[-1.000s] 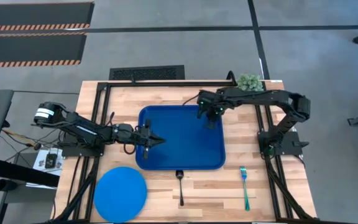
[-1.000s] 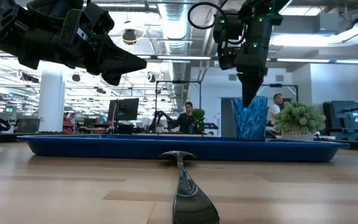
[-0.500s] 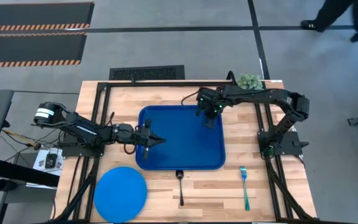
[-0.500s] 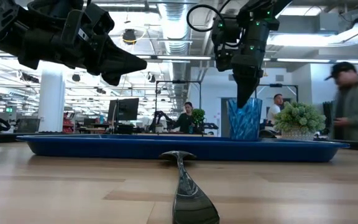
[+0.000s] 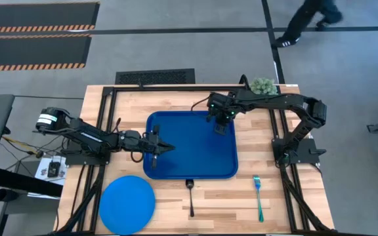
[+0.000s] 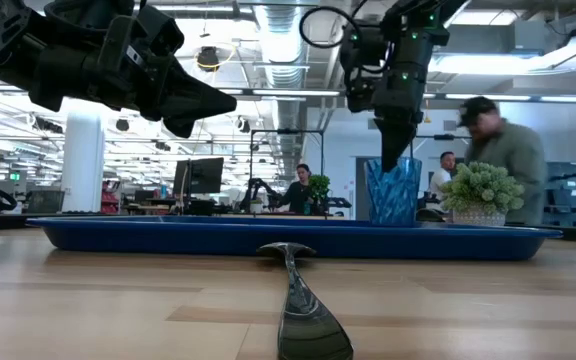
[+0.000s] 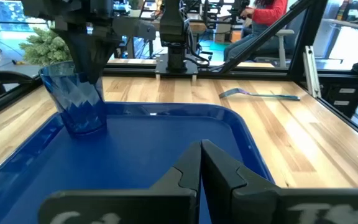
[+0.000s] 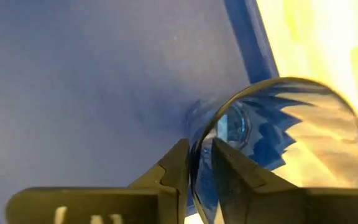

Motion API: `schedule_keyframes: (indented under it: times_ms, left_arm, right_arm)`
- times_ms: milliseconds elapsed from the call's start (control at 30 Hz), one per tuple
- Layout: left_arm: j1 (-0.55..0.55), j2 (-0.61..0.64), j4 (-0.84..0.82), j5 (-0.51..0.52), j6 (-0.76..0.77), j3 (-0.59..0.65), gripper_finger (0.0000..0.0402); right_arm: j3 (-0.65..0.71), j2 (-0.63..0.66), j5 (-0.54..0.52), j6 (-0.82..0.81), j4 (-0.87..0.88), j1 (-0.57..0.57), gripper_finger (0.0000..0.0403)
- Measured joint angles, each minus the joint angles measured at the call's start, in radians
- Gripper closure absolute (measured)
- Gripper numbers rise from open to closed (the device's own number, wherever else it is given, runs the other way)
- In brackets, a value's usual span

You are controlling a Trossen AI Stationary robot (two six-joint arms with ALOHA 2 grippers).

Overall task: Pick and place plate/cup/fork/spoon on tray
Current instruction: Put the blue glass cup on the top right side of the blue tray, then put the blue fork on the left side of the blue tray

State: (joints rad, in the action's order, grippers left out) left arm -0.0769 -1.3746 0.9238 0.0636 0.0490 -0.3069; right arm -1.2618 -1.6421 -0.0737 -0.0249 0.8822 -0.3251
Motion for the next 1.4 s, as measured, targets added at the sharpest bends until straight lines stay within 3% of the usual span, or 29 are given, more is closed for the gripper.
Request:
schedule_keyframes:
  times_ms: [233, 367, 667, 833, 1000, 1133, 1267, 1400]
  left_arm:
    - [0.000, 0.000, 0.001, 0.007, 0.000, 0.000, 0.0401]
    - [0.000, 0.000, 0.001, 0.009, 0.000, 0.000, 0.0401]
    - [0.000, 0.000, 0.001, 0.008, 0.000, 0.000, 0.0401]
    - [-0.001, 0.000, 0.001, 0.005, 0.000, 0.000, 0.0401]
    - [-0.001, 0.000, 0.000, 0.004, 0.004, 0.000, 0.0401]
    - [-0.001, 0.000, -0.001, 0.003, 0.004, 0.000, 0.0401]
    - [-0.001, 0.000, -0.002, 0.004, 0.010, 0.000, 0.0401]
    - [-0.001, 0.000, -0.003, 0.003, 0.016, 0.000, 0.0401]
  right_arm:
    - [-0.089, 0.037, -0.011, 0.007, 0.026, 0.029, 0.0267]
    - [-0.123, 0.098, -0.014, 0.007, 0.060, 0.060, 0.0267]
    - [-0.116, 0.265, -0.048, -0.092, 0.161, 0.155, 0.0353]
    - [0.012, 0.367, -0.093, -0.220, 0.114, 0.285, 0.0394]
    - [0.228, 0.472, -0.102, -0.428, -0.076, 0.467, 0.0380]
    - [0.360, 0.499, -0.161, -0.668, -0.149, 0.665, 0.0391]
    - [0.416, 0.475, -0.216, -0.963, -0.147, 0.870, 0.0392]
    - [0.422, 0.410, -0.243, -1.307, -0.109, 1.043, 0.0366]
